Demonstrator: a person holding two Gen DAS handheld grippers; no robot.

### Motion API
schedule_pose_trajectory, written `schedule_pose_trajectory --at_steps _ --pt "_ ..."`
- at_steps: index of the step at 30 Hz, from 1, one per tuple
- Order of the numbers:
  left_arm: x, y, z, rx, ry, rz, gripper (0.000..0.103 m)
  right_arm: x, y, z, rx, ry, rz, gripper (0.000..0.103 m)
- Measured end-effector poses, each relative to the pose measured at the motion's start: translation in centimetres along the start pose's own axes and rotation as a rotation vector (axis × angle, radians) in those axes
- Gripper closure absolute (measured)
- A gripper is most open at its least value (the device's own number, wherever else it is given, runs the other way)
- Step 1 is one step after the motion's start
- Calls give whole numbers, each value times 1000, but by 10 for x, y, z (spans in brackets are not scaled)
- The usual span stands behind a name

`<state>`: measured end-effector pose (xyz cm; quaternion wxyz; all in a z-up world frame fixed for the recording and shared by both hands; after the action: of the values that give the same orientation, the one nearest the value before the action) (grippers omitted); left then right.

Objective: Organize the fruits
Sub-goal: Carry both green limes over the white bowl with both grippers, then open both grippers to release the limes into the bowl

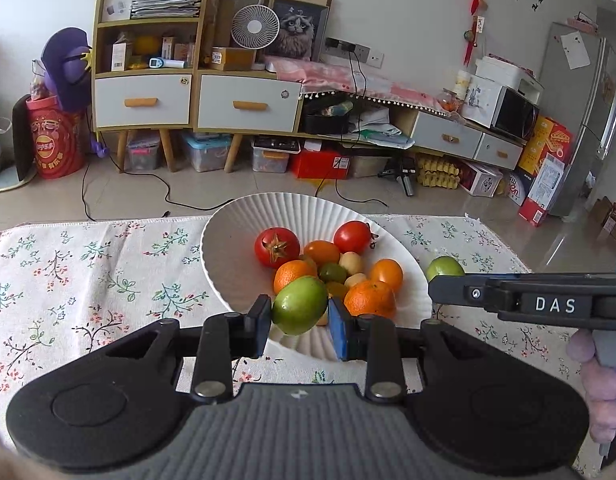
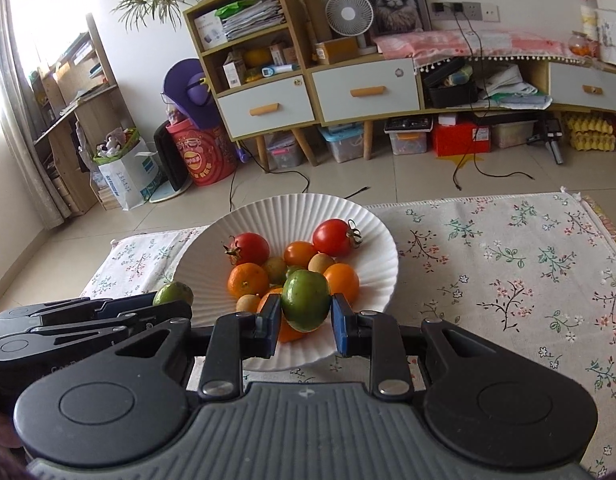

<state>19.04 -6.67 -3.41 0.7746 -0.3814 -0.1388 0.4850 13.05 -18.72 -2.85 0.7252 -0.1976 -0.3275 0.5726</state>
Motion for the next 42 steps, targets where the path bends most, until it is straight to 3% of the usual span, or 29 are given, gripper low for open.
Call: schedule_pose_trajectory --at_steps 15,28,42 --pt "0 1 -17 40 -35 -31 78 -4 7 -13 54 32 20 79" --pt "1 -3 -13 23 -36 -22 75 -1 7 -11 48 23 29 74" --pt "4 1 10 6 -36 -13 49 -2 2 2 12 19 23 56"
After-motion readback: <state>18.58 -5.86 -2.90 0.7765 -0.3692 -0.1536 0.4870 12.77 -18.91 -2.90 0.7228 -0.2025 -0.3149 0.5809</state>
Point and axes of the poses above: each gripper's, at about its wrist camera, not at the fingertips, and z roughly against the way its jaws point, x to its left, y to its underside, the point moved 7 cm from there along -z, roughly the way its jaws point, and after that the axes turned 7 degrees about x, right-handed, at the moved point
